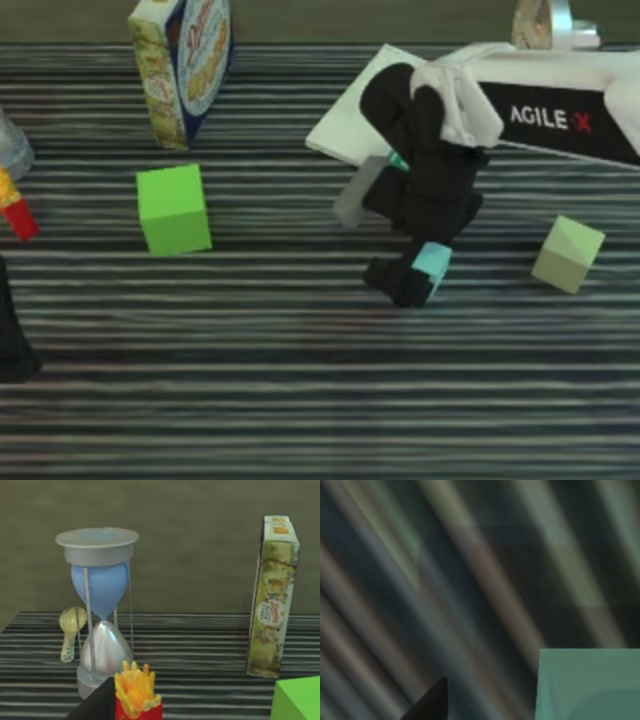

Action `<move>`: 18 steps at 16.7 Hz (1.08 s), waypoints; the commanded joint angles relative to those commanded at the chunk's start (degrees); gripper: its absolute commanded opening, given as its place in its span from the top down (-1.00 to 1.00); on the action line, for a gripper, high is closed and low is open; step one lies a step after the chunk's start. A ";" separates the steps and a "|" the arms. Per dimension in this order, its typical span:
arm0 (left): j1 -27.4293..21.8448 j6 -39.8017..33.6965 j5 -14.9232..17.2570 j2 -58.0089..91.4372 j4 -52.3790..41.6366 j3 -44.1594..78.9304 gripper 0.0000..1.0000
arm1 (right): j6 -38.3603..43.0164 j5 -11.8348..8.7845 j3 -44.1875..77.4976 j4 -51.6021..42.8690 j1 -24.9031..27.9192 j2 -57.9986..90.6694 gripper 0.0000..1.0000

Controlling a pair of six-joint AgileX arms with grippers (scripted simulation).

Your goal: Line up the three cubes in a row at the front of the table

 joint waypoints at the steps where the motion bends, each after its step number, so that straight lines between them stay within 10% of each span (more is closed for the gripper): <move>1: 0.00 0.00 0.00 0.00 0.00 0.00 -1.00 | 0.00 0.00 0.00 0.00 0.00 0.00 0.06; 7: 0.00 0.00 0.00 0.00 0.00 0.00 -1.00 | 0.00 0.00 0.00 0.00 0.00 0.00 0.96; 18: 0.00 0.00 0.00 0.00 0.00 0.00 -1.00 | 0.47 -0.79 1.22 -2.00 0.19 -2.32 1.00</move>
